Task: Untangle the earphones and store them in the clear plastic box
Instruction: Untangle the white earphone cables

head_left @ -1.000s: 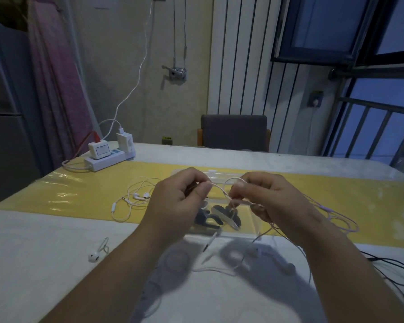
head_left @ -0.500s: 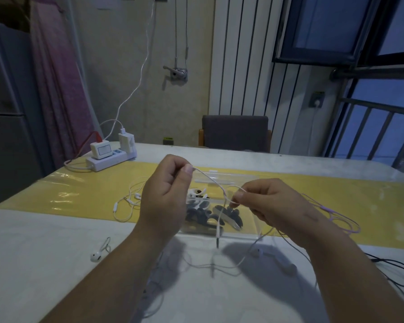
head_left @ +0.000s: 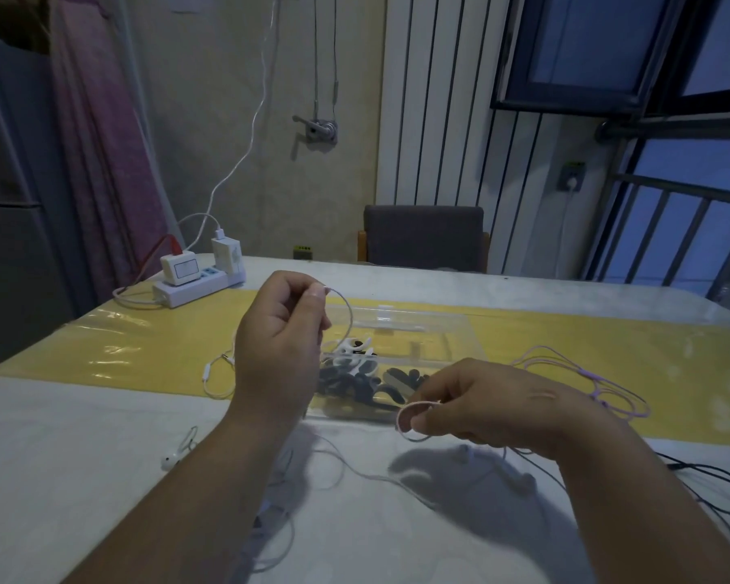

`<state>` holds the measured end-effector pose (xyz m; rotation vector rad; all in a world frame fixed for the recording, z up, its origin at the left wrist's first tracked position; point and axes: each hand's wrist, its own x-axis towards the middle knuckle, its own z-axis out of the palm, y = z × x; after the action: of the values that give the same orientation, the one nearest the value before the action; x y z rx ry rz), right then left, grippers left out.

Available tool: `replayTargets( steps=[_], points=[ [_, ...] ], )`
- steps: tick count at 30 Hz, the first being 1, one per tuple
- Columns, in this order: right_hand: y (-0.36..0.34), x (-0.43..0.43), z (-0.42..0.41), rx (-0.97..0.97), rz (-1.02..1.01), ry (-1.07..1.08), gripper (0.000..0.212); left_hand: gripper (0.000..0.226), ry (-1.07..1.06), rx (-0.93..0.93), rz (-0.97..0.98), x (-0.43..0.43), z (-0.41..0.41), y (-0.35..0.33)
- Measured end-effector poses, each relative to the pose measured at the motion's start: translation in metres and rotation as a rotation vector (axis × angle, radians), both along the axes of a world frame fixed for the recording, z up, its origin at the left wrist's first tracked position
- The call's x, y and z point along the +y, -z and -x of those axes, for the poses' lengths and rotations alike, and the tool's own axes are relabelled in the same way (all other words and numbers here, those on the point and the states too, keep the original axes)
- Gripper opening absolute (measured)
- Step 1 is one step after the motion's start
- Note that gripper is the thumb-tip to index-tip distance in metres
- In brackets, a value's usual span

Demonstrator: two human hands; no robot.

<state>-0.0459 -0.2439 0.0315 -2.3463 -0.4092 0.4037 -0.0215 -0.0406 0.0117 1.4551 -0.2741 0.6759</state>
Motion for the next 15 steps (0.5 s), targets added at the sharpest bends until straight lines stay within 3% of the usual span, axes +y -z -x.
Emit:
replayTargets(
  steps=[2, 7, 11, 15],
  points=[
    [-0.002, -0.001, 0.0, -0.05, -0.089, 0.038, 0.018, 0.018, 0.029, -0.001, -0.036, 0.001, 0.001, 0.0],
    [-0.011, -0.008, -0.003, -0.105, -0.603, 0.248, 0.024, 0.02, 0.234, 0.0, -0.222, 0.003, 0.009, -0.004],
    [-0.011, -0.007, -0.006, -0.121, -0.826, 0.302, 0.025, 0.016, 0.456, 0.107, -0.402, 0.0, 0.009, -0.001],
    [-0.01, -0.005, -0.008, -0.15, -0.892, 0.291, 0.025, 0.023, 0.322, 0.114, -0.657, -0.005, 0.008, 0.008]
  ],
)
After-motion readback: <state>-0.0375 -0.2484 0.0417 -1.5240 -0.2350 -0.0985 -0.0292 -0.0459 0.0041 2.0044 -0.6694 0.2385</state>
